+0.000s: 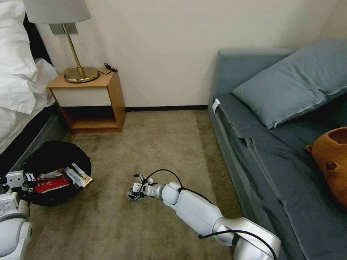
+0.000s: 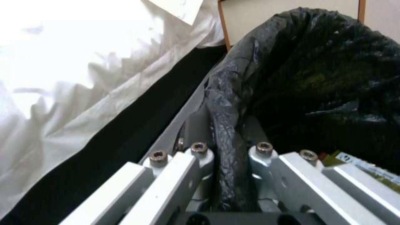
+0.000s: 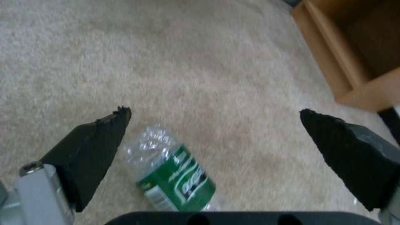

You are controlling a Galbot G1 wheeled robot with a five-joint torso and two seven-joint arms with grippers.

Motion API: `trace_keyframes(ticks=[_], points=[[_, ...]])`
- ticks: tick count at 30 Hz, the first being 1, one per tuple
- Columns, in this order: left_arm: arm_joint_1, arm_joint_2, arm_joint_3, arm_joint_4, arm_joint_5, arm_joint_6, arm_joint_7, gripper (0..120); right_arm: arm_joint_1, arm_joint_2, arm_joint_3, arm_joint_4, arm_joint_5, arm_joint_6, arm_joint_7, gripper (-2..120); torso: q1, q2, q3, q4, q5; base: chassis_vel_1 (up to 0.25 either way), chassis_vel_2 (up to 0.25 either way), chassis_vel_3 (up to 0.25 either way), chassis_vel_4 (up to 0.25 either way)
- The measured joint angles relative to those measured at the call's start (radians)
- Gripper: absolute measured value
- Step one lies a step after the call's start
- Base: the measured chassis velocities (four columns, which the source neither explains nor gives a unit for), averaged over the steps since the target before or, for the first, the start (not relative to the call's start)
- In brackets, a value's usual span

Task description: Pick up the trash bin, then pick up the garbage on the floor and place it into the trash bin.

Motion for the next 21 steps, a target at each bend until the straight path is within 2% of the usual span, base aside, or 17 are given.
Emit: trace_keyframes(ticks=[10, 21], points=[[-0.011, -0.003, 0.013, 0.009, 0.006, -0.002, 0.003, 4, 0.008, -0.003, -0.01, 0.04, -0.011, 0.0, -0.021, 100, 0.0, 0.0, 0.0, 0.0001, 0.0, -0.025, 0.033, 0.03, -0.021], [-0.028, -0.003, 0.025, 0.017, 0.011, 0.001, 0.004, 4, -0.008, -0.076, -0.025, 0.1, -0.015, 0.0, -0.025, 100, 0.0, 0.0, 0.0, -0.0001, 0.0, -0.032, 0.029, 0.029, -0.026]])
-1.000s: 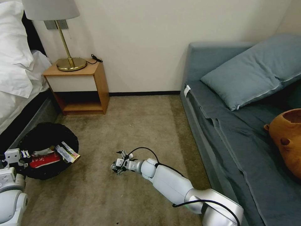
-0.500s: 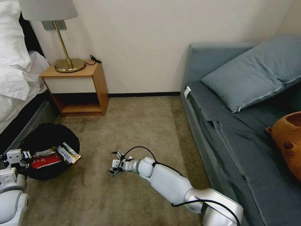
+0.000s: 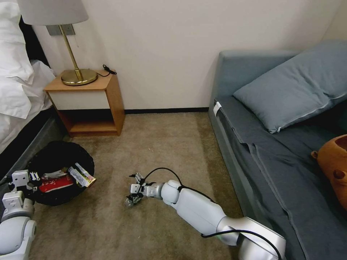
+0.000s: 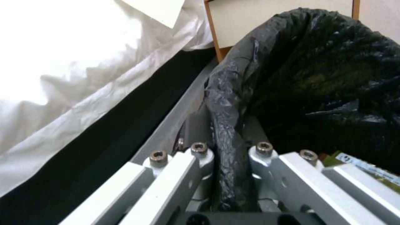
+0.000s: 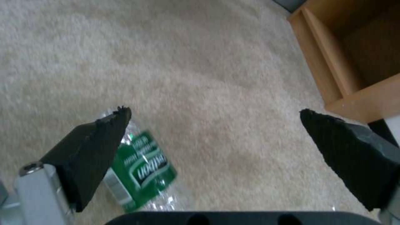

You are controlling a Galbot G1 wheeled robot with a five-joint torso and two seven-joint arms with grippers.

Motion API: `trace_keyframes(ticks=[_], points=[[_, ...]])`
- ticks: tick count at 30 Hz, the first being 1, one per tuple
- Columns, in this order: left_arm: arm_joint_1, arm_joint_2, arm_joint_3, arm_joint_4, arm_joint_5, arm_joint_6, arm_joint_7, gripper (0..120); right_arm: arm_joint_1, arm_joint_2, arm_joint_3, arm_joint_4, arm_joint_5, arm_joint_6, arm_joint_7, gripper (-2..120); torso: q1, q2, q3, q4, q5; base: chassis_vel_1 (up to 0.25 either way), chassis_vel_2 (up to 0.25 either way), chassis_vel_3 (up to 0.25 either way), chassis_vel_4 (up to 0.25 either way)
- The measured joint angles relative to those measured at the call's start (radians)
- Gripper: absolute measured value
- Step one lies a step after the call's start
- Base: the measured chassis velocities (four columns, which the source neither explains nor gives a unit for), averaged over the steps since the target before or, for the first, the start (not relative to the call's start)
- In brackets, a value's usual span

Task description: Pick up the trash bin, then pick up the garbage on the floor and place it into the trash bin.

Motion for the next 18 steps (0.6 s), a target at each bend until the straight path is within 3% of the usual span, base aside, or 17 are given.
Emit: trace_keyframes(ticks=[11, 18], points=[[-0.004, -0.001, 0.006, 0.011, 0.0, 0.0, 0.009, 4, 0.004, -0.036, -0.018, 0.032, -0.059, 0.001, -0.021, 100, 0.0, 0.0, 0.0, 0.0001, 0.0, -0.002, 0.006, 0.009, -0.006], [0.014, 0.0, -0.002, 0.001, -0.003, -0.001, 0.018, 4, 0.011, 0.011, -0.001, -0.005, -0.164, 0.022, -0.076, 100, 0.0, 0.0, 0.0, 0.0004, 0.0, 0.0, 0.0, 0.0, 0.0]])
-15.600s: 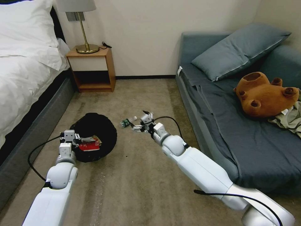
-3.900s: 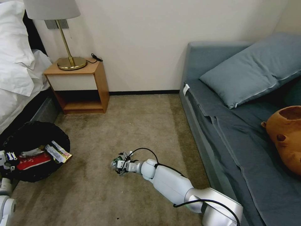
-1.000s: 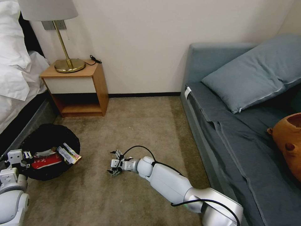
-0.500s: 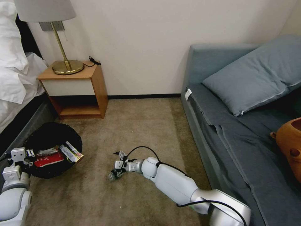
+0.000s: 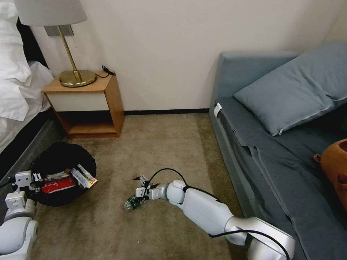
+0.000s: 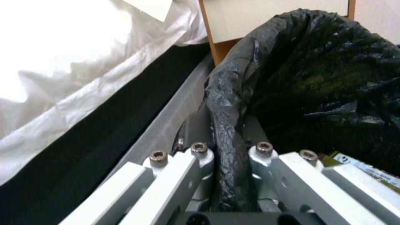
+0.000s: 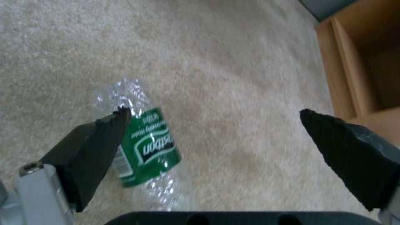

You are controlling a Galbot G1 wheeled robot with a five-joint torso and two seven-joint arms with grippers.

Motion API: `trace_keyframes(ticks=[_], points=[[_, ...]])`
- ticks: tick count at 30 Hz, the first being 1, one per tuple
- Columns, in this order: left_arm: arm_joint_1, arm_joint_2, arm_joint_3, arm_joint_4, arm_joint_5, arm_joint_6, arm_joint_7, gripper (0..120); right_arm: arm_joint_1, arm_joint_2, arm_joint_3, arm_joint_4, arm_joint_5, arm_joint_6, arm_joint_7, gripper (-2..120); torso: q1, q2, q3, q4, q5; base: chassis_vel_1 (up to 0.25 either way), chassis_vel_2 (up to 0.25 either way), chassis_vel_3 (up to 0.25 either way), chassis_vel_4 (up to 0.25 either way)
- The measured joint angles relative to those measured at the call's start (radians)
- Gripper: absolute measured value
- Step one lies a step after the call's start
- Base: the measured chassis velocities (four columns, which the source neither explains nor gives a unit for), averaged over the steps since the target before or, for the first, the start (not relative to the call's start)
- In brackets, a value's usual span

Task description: Pick up the trash bin, then pick up the garbage on the floor and place it into the trash bin.

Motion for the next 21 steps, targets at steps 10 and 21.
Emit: trace_keyframes(ticks=[10, 21], points=[[0.013, 0.003, -0.006, -0.02, -0.002, 0.002, 0.01, 4, -0.004, 0.036, 0.022, -0.018, -0.126, 0.004, -0.047, 100, 0.0, 0.0, 0.0, -0.0001, -0.0001, 0.0, 0.0, 0.0, 0.0], [-0.048, 0.049, -0.018, -0.087, -0.053, 0.078, -0.039, 4, 0.004, -0.001, -0.021, -0.013, -0.136, -0.01, -0.069, 100, 0.0, 0.0, 0.0, -0.0005, 0.0, 0.0, 0.0, 0.0, 0.0]])
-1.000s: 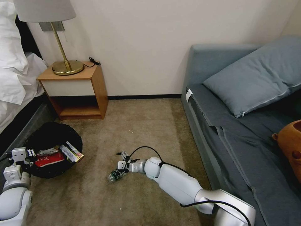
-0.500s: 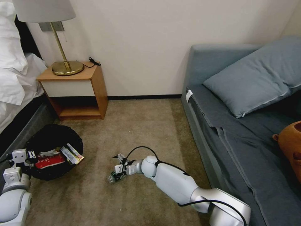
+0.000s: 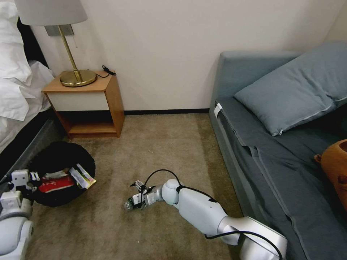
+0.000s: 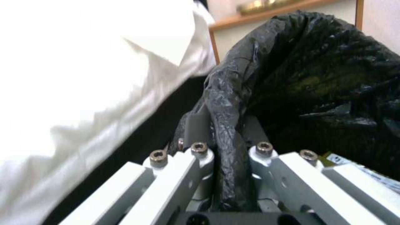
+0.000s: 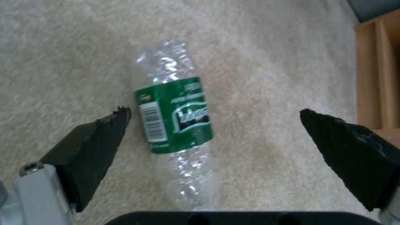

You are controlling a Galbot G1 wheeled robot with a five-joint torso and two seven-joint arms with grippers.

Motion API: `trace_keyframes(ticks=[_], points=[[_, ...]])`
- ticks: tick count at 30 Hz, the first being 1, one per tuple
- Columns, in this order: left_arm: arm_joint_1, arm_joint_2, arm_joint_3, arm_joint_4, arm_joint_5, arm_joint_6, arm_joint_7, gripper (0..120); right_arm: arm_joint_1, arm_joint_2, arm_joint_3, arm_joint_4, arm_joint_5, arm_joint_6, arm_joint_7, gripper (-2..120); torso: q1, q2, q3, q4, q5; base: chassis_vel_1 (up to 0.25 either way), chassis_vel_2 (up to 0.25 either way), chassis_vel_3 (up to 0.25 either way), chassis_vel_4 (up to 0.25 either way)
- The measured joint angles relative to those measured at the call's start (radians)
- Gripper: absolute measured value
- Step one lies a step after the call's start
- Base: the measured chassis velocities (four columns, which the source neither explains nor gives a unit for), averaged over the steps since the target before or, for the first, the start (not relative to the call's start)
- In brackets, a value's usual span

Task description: Pick up the trash bin, then pick up the garbage on the floor and place it into the trash bin.

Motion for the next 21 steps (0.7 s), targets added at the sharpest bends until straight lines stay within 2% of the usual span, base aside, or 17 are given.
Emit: trace_keyframes(ticks=[2, 6, 7, 15, 21], points=[[-0.023, 0.009, 0.007, -0.029, -0.017, 0.038, -0.02, 4, 0.009, 0.008, -0.022, -0.027, 0.001, -0.001, -0.002, 100, 0.0, 0.0, 0.0, -0.0001, 0.0, 0.0, 0.0, 0.0, 0.0], [-0.034, 0.01, 0.016, -0.042, -0.023, 0.052, -0.03, 4, 0.021, 0.03, -0.047, -0.071, 0.002, -0.001, -0.002, 100, 0.0, 0.0, 0.0, 0.0001, 0.0001, 0.0, 0.0, 0.0, 0.0], [-0.035, 0.004, 0.023, -0.044, -0.024, 0.054, -0.03, 4, 0.033, 0.054, -0.065, -0.117, 0.001, 0.005, 0.0, 100, 0.0, 0.0, 0.0, 0.0005, 0.0, 0.0, 0.0, 0.0, 0.0], [-0.005, -0.021, 0.026, -0.022, -0.025, 0.021, -0.02, 4, 0.091, 0.067, -0.117, -0.249, 0.004, 0.028, 0.019, 100, 0.0, 0.0, 0.0, 0.0004, -0.0002, 0.0, 0.0, 0.0, 0.0], [0.021, -0.027, 0.025, -0.028, -0.025, 0.003, -0.012, 4, 0.102, 0.067, -0.127, -0.294, 0.004, 0.034, 0.027, 100, 0.0, 0.0, 0.0, 0.0003, -0.0002, 0.0, 0.0, 0.0, 0.0]])
